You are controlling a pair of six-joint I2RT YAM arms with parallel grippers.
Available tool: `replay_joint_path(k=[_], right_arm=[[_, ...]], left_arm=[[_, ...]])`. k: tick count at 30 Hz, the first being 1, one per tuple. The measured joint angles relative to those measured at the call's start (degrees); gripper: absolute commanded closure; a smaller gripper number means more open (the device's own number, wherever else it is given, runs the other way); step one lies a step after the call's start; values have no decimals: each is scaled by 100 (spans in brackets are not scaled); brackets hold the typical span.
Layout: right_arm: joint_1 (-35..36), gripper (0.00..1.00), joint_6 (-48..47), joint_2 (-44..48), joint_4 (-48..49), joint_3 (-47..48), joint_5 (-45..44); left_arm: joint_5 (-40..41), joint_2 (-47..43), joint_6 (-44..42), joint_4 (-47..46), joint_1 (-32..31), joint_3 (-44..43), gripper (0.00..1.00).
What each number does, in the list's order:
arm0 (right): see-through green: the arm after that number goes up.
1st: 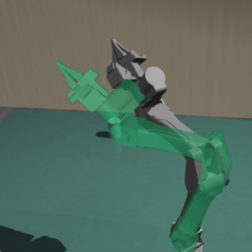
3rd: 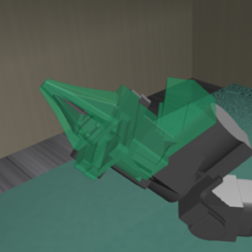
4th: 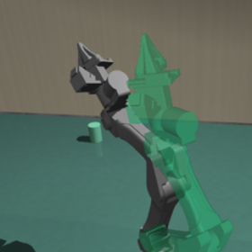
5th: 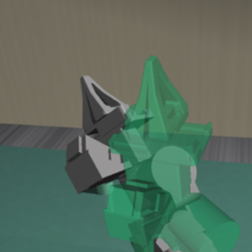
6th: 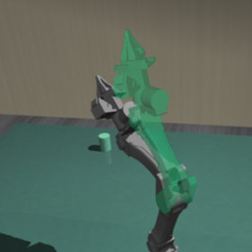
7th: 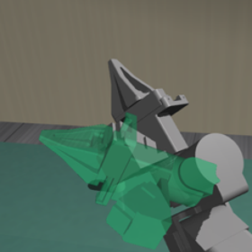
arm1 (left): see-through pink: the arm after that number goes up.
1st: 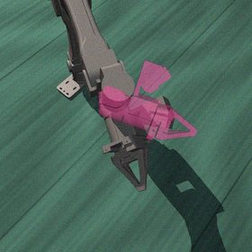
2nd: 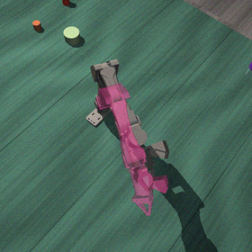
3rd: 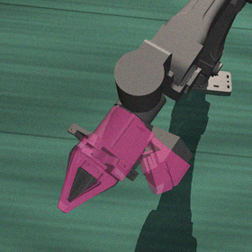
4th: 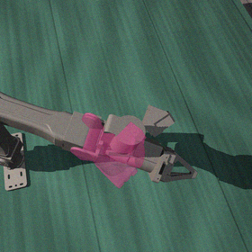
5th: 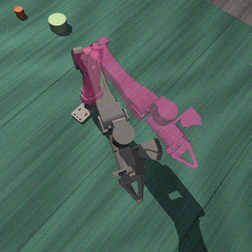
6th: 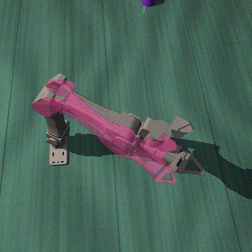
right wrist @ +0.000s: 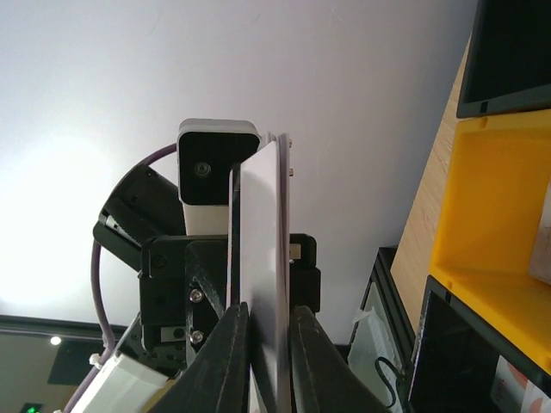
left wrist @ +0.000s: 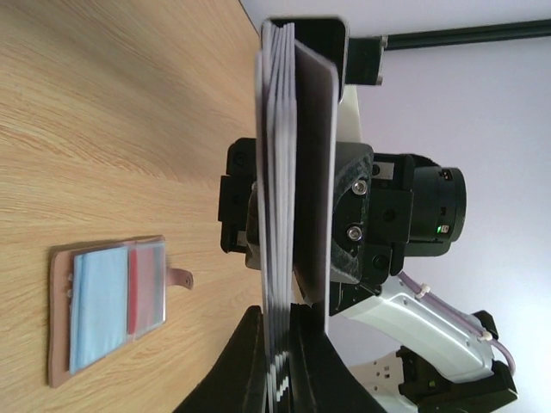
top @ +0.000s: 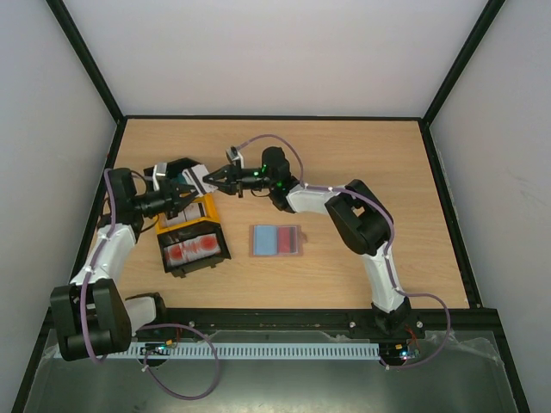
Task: Put the credit cards into the card holder
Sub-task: Place the credit card in the storage box.
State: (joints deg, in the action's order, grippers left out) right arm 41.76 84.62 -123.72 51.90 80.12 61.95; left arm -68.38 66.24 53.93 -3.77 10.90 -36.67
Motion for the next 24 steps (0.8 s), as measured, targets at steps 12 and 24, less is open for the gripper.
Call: replay_joint_path(k=[12,24], right_arm=[[-245,98,0,48,136,-166,114],[-721,98,-1488,717,-1484,-575,-308]], left_arm=[[442,-50,-33,76,302,0,97],[1346,79,-1370,1888,295,-619,97]])
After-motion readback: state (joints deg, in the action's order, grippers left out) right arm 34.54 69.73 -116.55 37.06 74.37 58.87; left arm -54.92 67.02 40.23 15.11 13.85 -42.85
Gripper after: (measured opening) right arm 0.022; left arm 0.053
